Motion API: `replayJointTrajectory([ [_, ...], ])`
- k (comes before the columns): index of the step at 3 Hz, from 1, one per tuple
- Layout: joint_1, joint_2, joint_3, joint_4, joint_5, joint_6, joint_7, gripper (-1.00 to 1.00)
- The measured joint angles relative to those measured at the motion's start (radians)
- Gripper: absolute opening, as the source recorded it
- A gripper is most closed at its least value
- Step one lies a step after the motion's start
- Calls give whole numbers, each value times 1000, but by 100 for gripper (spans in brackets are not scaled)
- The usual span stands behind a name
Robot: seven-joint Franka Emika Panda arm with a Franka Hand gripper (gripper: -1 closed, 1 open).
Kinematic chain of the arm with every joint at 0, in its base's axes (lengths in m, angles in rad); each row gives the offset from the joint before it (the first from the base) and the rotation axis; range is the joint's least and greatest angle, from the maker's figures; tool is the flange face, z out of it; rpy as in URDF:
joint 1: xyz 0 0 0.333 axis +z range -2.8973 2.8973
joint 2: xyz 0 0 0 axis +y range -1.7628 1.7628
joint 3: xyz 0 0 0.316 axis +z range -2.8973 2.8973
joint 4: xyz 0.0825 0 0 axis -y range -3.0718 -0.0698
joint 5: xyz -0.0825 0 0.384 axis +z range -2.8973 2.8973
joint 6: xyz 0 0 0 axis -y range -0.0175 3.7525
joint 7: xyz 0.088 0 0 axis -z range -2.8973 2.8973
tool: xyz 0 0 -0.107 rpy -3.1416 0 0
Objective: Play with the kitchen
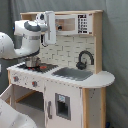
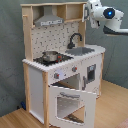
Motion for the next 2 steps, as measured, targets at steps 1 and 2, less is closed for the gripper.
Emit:
replayJointTrajectory([
  [1,0,71,23,64,0,0,-35,-100],
  [2,-1,145,70,128,0,0,-46,-100],
])
